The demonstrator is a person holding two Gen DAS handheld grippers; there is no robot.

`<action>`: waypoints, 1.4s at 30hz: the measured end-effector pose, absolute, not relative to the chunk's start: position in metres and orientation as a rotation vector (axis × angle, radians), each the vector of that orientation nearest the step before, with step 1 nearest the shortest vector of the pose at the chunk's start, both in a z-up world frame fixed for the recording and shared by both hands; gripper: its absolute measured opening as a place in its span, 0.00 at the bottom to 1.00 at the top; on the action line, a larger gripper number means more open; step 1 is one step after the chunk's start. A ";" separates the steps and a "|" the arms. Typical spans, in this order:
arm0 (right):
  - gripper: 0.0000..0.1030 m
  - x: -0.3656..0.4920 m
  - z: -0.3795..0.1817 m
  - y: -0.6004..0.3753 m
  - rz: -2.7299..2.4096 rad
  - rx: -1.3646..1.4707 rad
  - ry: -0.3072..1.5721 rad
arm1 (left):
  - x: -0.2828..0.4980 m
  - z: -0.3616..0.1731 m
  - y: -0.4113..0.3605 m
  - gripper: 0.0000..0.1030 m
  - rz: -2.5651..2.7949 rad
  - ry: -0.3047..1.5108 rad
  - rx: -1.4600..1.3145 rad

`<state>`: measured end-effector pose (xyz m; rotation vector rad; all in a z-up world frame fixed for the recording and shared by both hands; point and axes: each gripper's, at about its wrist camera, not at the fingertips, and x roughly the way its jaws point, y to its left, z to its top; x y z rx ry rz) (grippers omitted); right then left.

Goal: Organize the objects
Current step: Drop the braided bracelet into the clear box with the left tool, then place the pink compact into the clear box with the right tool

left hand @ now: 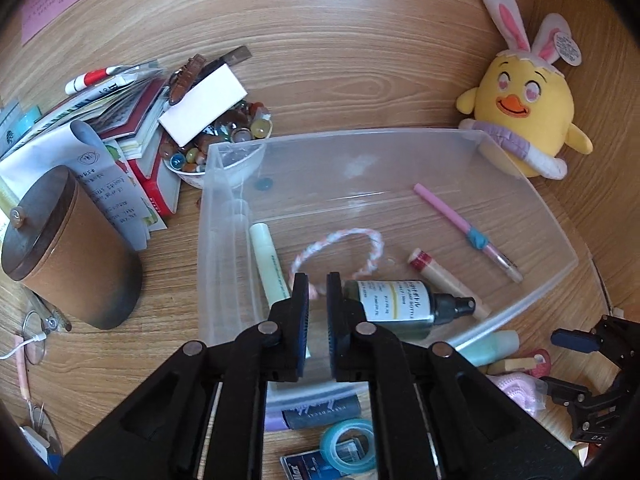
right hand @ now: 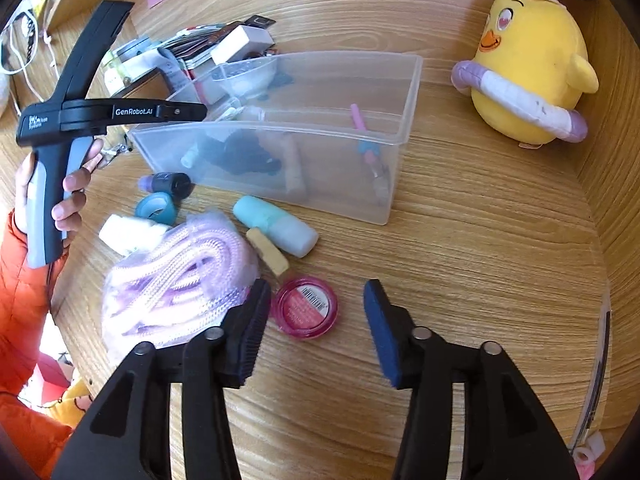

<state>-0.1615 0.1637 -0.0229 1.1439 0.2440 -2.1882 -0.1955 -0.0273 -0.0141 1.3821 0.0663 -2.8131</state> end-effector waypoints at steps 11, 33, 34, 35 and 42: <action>0.32 -0.152 -0.033 0.148 -2.264 1.100 0.399 | -0.151 0.009 -0.020 0.53 -2.876 -0.026 1.247; 0.32 -0.214 0.038 0.131 -2.395 0.958 0.178 | -0.075 -0.015 -0.041 0.87 -2.829 0.052 1.270; 0.32 -0.220 0.036 0.126 -2.397 0.972 0.181 | -0.073 -0.017 -0.041 0.88 -2.826 0.063 1.277; 0.31 -0.224 0.033 0.122 -2.396 0.982 0.183 | -0.071 -0.020 -0.041 0.89 -2.825 0.071 1.282; 0.32 -0.241 0.015 0.105 -2.379 1.053 0.211 | -0.064 -0.040 -0.041 0.89 -2.813 0.173 1.360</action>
